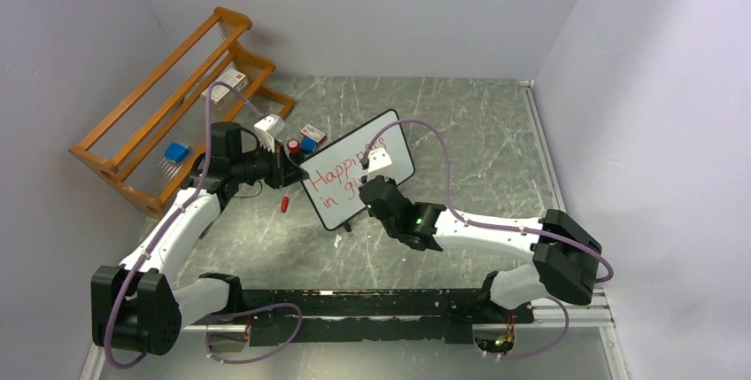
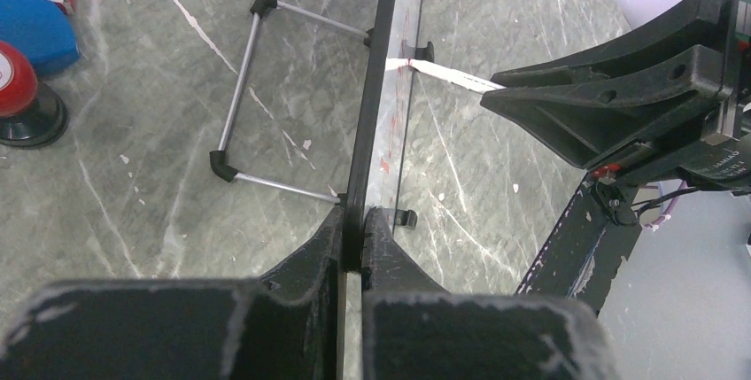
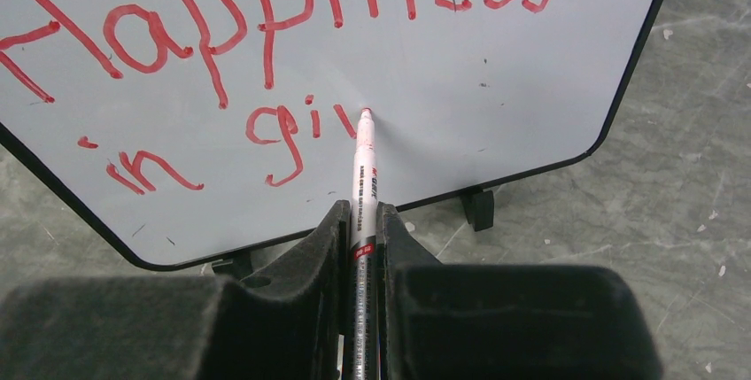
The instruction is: Write a sentence on the whiteboard
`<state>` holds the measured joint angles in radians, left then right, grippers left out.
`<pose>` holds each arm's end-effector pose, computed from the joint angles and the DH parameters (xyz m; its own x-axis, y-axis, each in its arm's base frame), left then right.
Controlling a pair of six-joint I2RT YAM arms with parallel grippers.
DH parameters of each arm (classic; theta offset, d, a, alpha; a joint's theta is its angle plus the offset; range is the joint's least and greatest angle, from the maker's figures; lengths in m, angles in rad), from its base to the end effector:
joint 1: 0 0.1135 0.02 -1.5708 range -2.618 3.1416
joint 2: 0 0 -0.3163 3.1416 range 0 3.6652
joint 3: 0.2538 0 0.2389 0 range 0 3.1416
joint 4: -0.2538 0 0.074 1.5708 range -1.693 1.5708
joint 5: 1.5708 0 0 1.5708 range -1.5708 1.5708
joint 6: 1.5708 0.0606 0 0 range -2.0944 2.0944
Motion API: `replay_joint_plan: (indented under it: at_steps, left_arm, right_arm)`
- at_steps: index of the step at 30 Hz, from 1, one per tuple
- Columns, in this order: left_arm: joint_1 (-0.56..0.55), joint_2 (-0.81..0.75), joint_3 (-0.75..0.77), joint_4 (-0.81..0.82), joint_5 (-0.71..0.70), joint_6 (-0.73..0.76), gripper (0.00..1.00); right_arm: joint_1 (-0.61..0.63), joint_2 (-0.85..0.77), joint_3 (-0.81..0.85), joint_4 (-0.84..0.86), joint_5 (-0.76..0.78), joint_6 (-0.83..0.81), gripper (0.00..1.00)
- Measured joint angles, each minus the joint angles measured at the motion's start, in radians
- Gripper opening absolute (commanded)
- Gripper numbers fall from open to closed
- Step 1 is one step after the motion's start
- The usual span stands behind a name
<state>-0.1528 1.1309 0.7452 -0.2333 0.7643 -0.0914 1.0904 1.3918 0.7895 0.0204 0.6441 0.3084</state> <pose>0.2091 -0.0746 0.2999 -0.6319 0.0307 -0.7744 0.6118 0.6331 -0.4742 0.1665 0.2408 0.2759 -0.3869 -0.2172 -0.8962 -0.3777 0.9239 -0.0609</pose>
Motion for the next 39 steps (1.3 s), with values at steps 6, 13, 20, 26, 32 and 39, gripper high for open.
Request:
replay_joint_plan:
  at_steps: [6,13,20,26,32,39]
  left_arm:
    - [0.0,0.0,0.0,0.0,0.0,0.0,0.05]
    - [0.0,0.0,0.0,0.0,-0.001,0.0,0.05]
    - [0.0,0.0,0.0,0.0,-0.001,0.0,0.05]
    - [0.0,0.001,0.0,0.0,-0.001,0.0,0.05]
    - [0.0,0.001,0.0,-0.001,-0.001,0.0,0.05]
    - [0.0,0.001,0.0,0.0,0.0,0.0,0.05]
  right_arm:
    - [-0.001,0.0,0.002,0.004,0.0,-0.003,0.0]
    - [-0.003,-0.028,0.002,0.004,-0.005,-0.003,0.0]
    - [-0.032,-0.082,-0.005,0.008,-0.017,-0.003,0.0]
    - [-0.047,-0.082,-0.009,0.017,-0.036,-0.003,0.0]
    - [-0.049,-0.069,-0.009,0.029,-0.052,-0.003,0.0]
    - [-0.057,-0.055,-0.018,0.028,-0.054,0.001,0.0]
